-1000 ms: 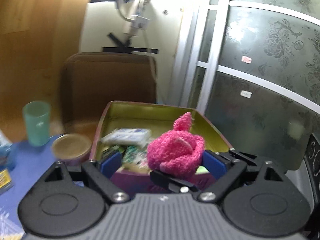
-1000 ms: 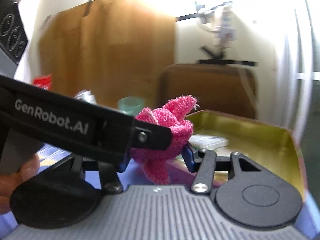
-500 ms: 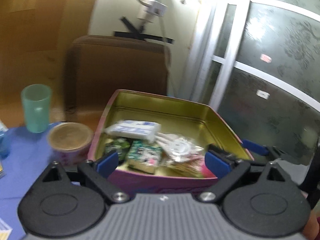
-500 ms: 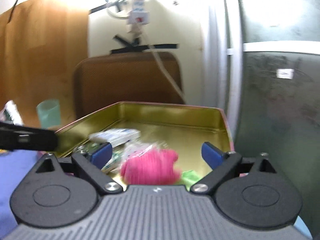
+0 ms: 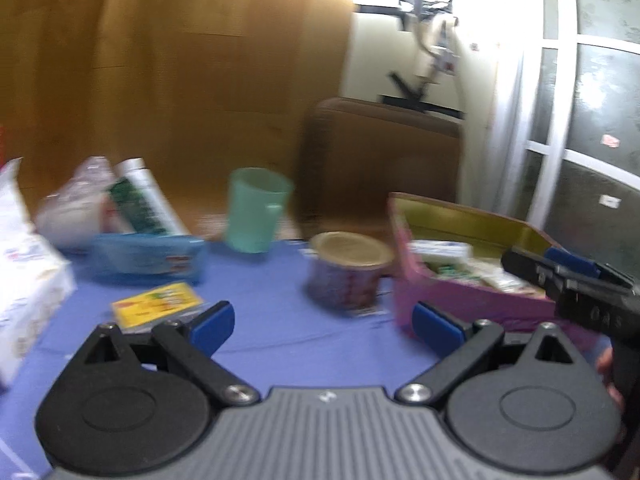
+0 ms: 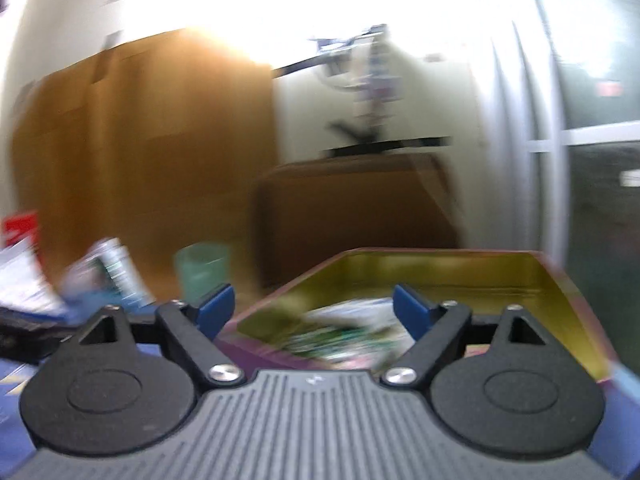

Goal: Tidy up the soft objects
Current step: 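Move both grippers back over the table toward the blue pencil case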

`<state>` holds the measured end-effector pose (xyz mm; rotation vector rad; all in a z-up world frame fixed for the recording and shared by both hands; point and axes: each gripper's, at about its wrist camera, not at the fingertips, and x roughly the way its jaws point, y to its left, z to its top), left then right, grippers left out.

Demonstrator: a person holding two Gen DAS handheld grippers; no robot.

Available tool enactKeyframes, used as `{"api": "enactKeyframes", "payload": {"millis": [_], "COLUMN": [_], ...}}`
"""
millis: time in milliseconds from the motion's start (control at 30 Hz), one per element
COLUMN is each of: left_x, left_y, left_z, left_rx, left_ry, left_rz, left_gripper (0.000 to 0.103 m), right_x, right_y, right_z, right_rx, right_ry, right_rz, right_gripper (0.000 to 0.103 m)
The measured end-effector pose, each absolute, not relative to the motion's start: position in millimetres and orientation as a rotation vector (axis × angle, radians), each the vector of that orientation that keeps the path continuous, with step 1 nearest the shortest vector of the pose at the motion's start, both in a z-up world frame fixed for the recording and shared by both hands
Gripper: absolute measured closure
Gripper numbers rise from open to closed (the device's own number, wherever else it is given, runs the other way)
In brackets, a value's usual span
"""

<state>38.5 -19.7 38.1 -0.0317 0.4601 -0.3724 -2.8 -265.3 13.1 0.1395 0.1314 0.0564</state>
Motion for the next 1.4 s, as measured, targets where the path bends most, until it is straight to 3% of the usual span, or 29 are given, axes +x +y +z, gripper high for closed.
{"api": "enactKeyframes", "payload": {"millis": [100,167,367,1400], "left_x": [39,41,54,59], "left_y": [8,25,53,69], "left_z": [32,27,9,4], "left_rx": [-0.023,-0.028,-0.114,-0.217], "left_ry": [0.454,0.456,0.518,0.553], "left_rz": [-0.299,-0.257,-0.212,-0.210], "left_gripper": [0.004,0.004,0.004,0.001], "right_x": [5,11,15,8], "right_y": [-228,-207,-173,-180], "right_z": [5,-1,-10,-10], "right_rx": [0.099,0.087,0.054,0.081], "right_ry": [0.187,0.213,0.234,0.176], "right_rz": [0.154,0.199,0.213,0.200], "right_gripper": [0.034,0.038,0.038,0.034]}}
